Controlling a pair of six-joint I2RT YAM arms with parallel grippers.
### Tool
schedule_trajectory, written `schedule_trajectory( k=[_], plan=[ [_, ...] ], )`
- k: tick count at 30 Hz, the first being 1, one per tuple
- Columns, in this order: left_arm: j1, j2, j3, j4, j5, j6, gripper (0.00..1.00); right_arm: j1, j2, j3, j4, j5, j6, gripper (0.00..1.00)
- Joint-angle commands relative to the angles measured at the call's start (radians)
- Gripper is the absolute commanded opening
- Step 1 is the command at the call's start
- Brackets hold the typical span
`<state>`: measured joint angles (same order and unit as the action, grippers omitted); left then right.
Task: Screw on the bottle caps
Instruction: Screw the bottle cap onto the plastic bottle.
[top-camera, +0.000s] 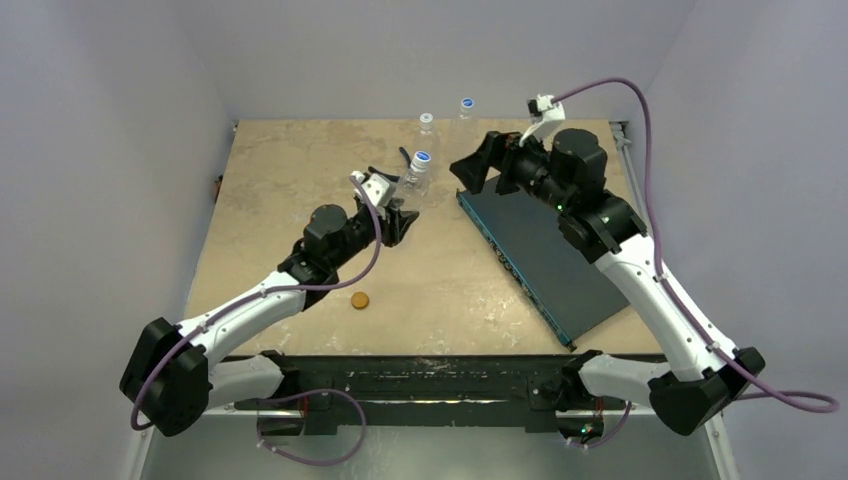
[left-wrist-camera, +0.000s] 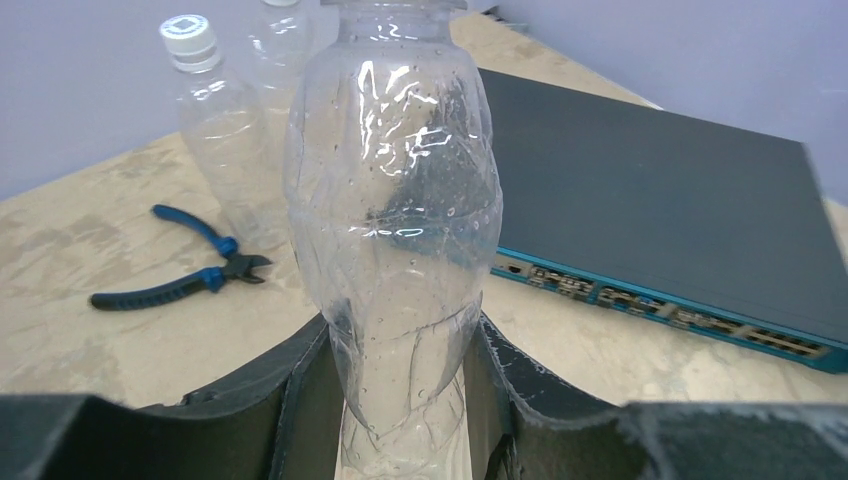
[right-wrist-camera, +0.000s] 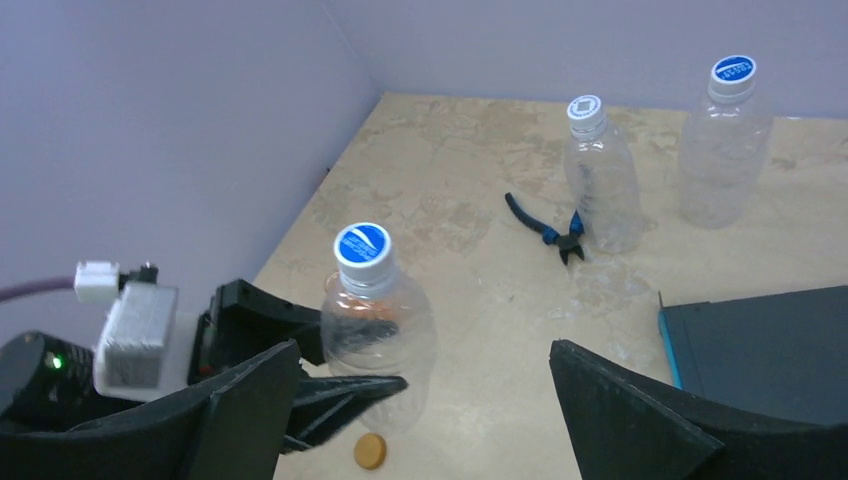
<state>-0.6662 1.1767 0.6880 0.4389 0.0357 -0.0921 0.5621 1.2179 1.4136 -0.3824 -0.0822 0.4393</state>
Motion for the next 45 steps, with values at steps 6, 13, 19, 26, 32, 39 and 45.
schedule_trajectory(
  k=[6,13,19,26,32,39,45],
  plan=[
    [0.165,-0.051,-0.01,0.057,0.678,-0.197,0.0,-0.12,-0.061,-0.204,0.416,-0.543,-0.14,0.94],
    [0.194,-0.038,-0.041,0.231,0.847,-0.357,0.0,-0.12,-0.011,-0.236,0.583,-0.75,-0.112,0.82],
    [0.195,-0.026,-0.045,0.29,0.888,-0.406,0.0,-0.119,0.019,-0.231,0.605,-0.793,-0.091,0.74],
    [0.195,-0.008,-0.043,0.314,0.905,-0.431,0.0,-0.12,0.029,-0.23,0.637,-0.81,-0.057,0.65],
    [0.195,0.004,-0.042,0.318,0.907,-0.434,0.0,-0.118,0.028,-0.236,0.669,-0.841,-0.025,0.6],
    [0.195,0.016,-0.035,0.323,0.905,-0.437,0.0,-0.116,0.03,-0.24,0.672,-0.874,-0.015,0.55],
    [0.195,0.026,-0.028,0.33,0.905,-0.442,0.0,-0.109,0.036,-0.243,0.666,-0.881,-0.015,0.48]
  ],
)
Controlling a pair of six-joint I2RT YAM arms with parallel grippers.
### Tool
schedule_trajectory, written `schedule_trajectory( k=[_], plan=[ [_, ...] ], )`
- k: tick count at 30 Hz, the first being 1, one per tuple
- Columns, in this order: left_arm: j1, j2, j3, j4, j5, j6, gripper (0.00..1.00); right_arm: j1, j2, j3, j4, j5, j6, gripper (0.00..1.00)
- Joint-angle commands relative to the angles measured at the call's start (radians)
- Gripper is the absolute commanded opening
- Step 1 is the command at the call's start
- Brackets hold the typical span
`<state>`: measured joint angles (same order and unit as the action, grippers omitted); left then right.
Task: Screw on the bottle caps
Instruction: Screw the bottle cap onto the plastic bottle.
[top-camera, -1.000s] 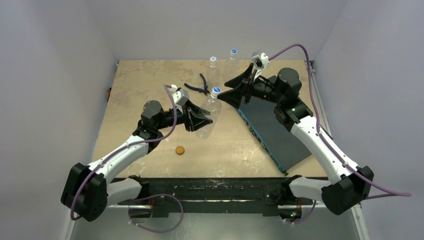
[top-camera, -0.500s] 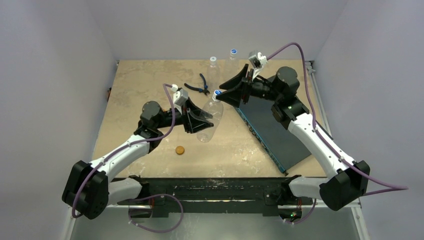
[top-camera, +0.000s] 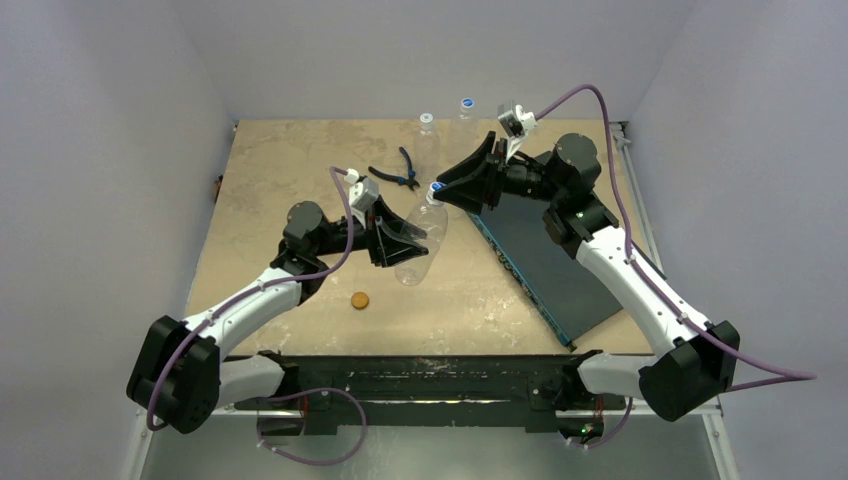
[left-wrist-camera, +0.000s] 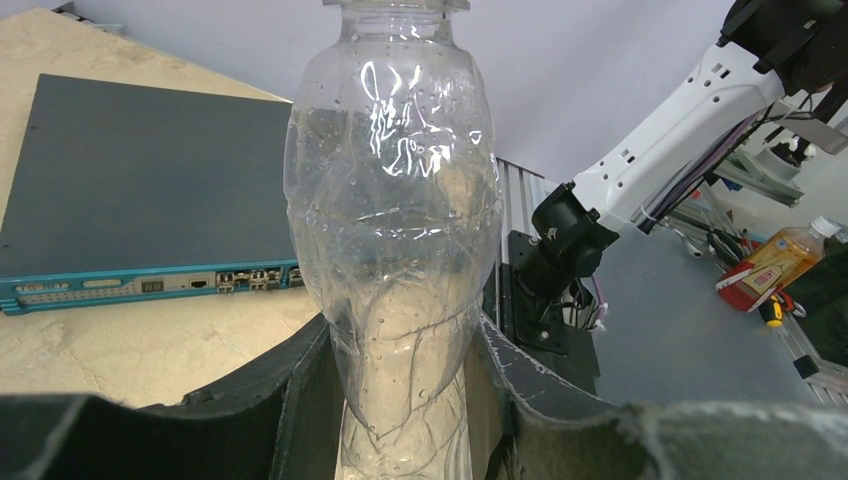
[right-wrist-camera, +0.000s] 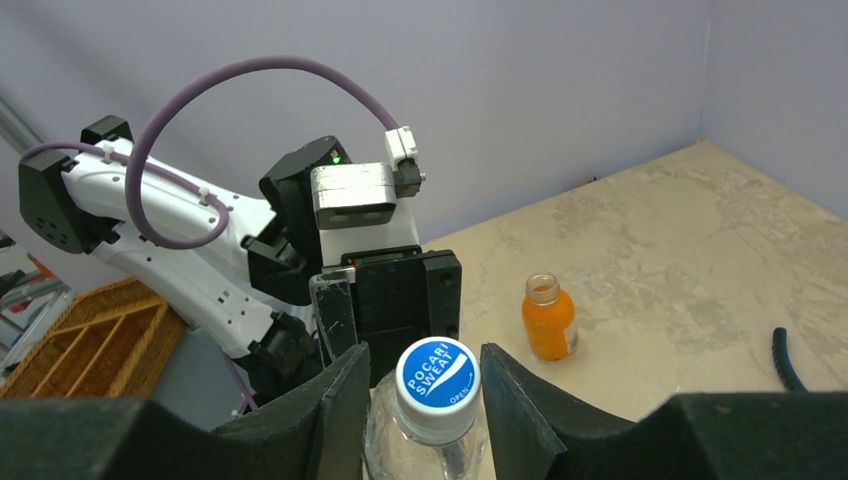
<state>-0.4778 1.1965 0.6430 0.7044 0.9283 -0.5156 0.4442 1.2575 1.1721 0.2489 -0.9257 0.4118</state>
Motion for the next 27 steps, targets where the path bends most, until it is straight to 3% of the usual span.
schedule_trajectory(
  k=[1,14,22,27],
  plan=[
    [0.007,0.007,0.018,0.064,0.011,-0.017,0.0,0.011,-0.003,-0.002,0.031,-0.039,0.01,0.46],
    [0.007,0.018,0.021,0.066,0.009,-0.019,0.0,0.032,0.019,0.008,-0.001,-0.046,-0.006,0.37],
    [0.007,0.031,0.03,0.067,-0.006,-0.018,0.0,0.041,0.023,0.011,-0.03,-0.045,-0.015,0.22],
    [0.006,0.032,0.053,0.019,-0.094,0.023,0.0,0.054,0.025,0.018,-0.102,0.027,-0.024,0.11]
  ],
)
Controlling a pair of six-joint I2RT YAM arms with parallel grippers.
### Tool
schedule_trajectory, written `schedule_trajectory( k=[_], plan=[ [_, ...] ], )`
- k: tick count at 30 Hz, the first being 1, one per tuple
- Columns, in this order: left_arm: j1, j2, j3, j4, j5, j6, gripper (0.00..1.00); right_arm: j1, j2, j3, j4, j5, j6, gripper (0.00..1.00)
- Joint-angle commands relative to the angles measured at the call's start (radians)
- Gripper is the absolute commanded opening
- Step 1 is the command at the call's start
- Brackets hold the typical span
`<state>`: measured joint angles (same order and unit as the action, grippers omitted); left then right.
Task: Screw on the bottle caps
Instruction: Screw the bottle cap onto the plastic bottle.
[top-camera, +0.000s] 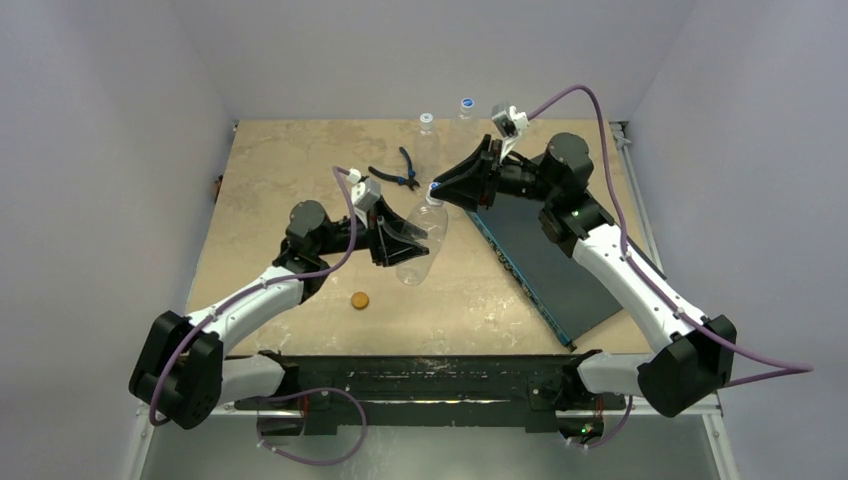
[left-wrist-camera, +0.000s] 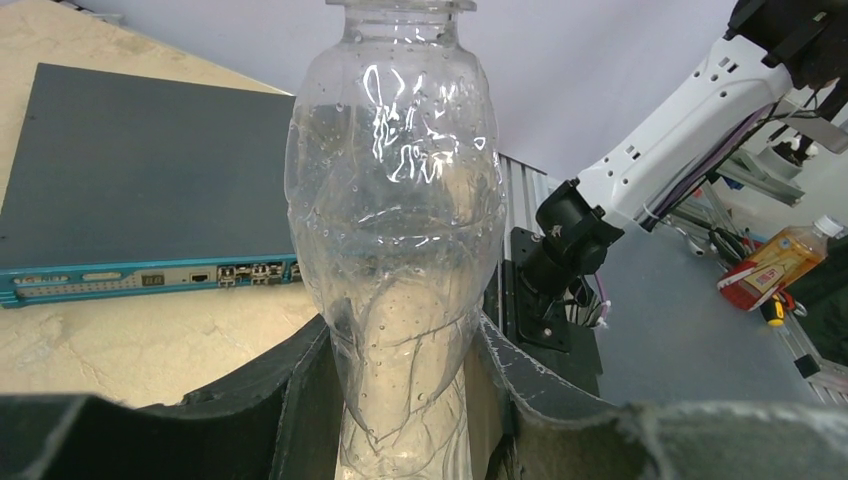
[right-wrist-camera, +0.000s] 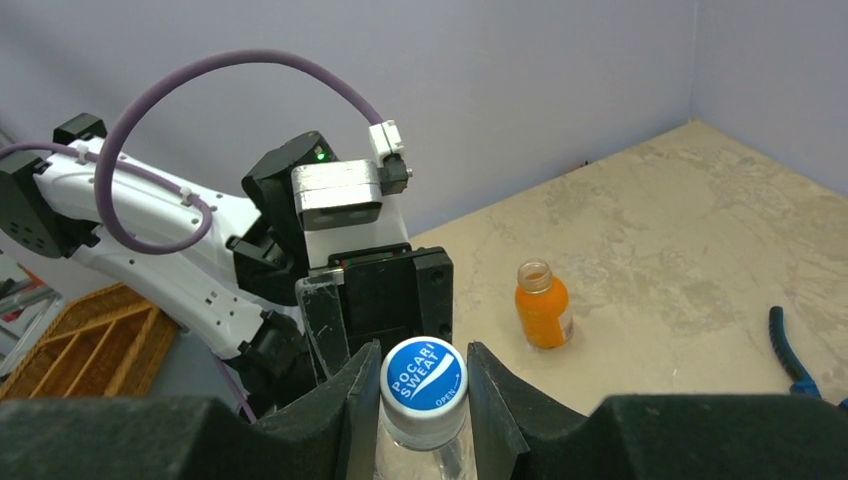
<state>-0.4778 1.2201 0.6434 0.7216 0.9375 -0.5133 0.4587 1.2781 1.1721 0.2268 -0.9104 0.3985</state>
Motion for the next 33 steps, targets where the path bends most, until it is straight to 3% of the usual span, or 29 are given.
schedule_trajectory(
  k=[1,8,17,26,29,33],
  plan=[
    [0.006,0.009,0.061,-0.022,-0.134,0.046,0.0,0.044,0.008,0.024,-0.106,0.037,-0.013,0.09],
    [-0.007,0.013,0.11,-0.113,-0.459,0.186,0.0,0.121,0.05,0.09,-0.353,0.296,-0.029,0.0],
    [-0.144,0.097,0.199,-0.141,-0.923,0.342,0.0,0.236,0.17,0.271,-0.666,0.783,0.068,0.0],
    [-0.233,0.19,0.242,-0.126,-1.227,0.393,0.0,0.277,0.265,0.376,-0.771,0.992,0.183,0.01],
    [-0.237,0.192,0.229,-0.145,-1.231,0.405,0.0,0.276,0.261,0.402,-0.769,1.006,0.186,0.21],
    [-0.238,0.171,0.2,-0.181,-1.186,0.402,0.0,0.274,0.235,0.437,-0.763,1.008,0.189,0.64]
  ],
)
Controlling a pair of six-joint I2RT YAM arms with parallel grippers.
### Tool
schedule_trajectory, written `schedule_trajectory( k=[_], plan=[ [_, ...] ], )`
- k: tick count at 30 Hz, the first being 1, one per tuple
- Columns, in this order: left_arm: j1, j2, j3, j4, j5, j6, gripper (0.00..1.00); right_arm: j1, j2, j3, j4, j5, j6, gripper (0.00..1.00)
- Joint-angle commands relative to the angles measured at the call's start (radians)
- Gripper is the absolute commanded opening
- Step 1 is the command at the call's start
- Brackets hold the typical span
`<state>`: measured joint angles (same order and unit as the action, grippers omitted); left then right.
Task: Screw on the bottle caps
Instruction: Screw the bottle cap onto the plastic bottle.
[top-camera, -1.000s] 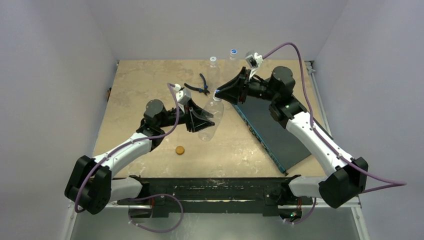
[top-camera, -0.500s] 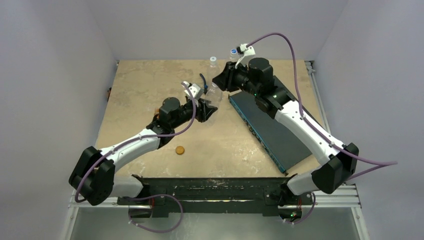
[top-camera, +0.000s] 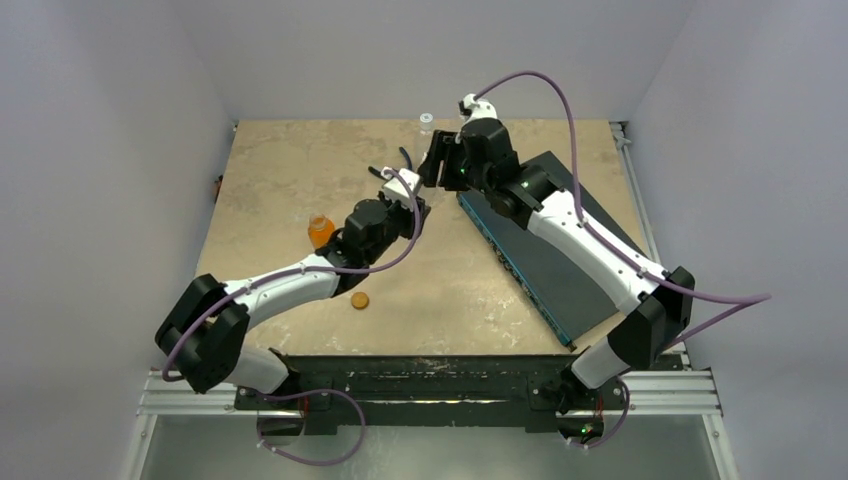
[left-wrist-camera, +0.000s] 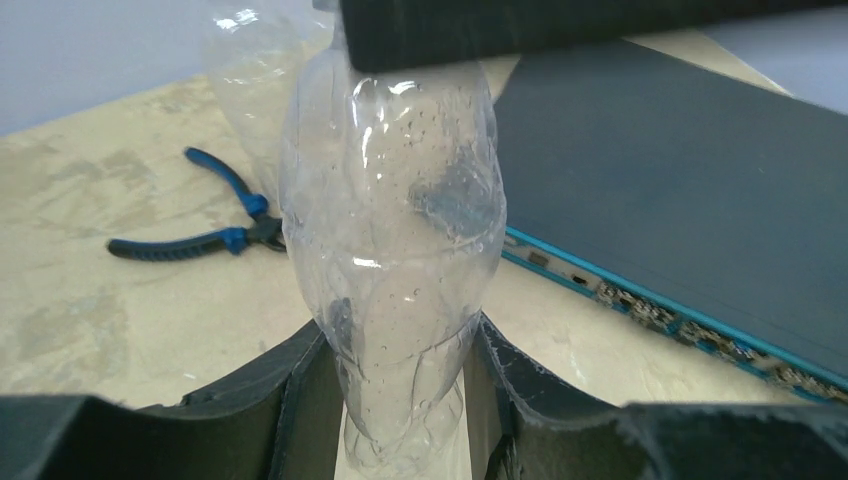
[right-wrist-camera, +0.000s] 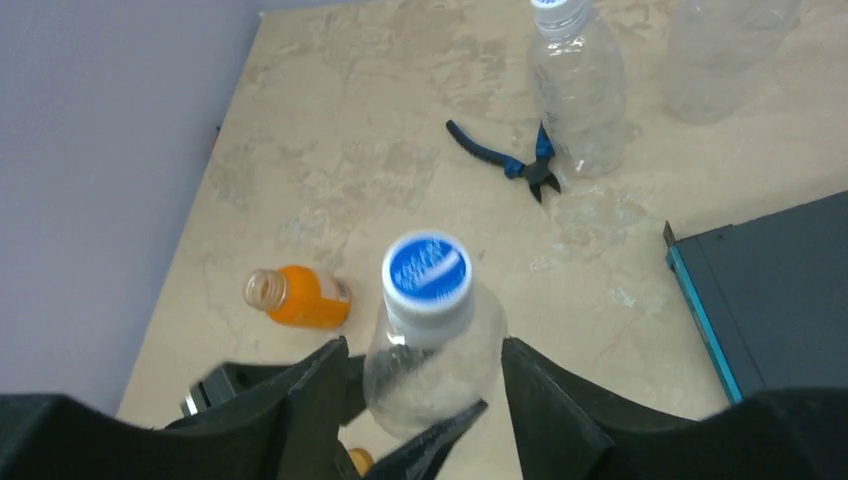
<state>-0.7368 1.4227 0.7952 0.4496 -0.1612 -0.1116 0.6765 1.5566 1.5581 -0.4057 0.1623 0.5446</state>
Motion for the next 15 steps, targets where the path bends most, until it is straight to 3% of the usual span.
schedule_trajectory(
  k=[1,2,3,9,15],
  plan=[
    [0.021,-0.039,0.041,0.08,-0.074,-0.001,0.0,0.056,-0.054,0.062,-0.132,-0.051,0.037,0.73],
    [0.022,-0.046,0.034,0.067,-0.054,-0.003,0.0,0.052,-0.068,0.068,-0.128,-0.039,0.031,0.93],
    [0.024,-0.051,0.029,0.055,-0.024,-0.003,0.0,0.044,-0.085,0.07,-0.119,-0.039,0.022,0.98],
    [0.074,-0.078,0.018,-0.034,0.242,-0.043,0.0,-0.056,-0.216,-0.021,0.001,-0.176,-0.068,0.99],
    [0.194,-0.098,0.017,-0.06,0.652,-0.114,0.0,-0.195,-0.315,-0.189,0.183,-0.526,-0.178,0.99]
  ],
)
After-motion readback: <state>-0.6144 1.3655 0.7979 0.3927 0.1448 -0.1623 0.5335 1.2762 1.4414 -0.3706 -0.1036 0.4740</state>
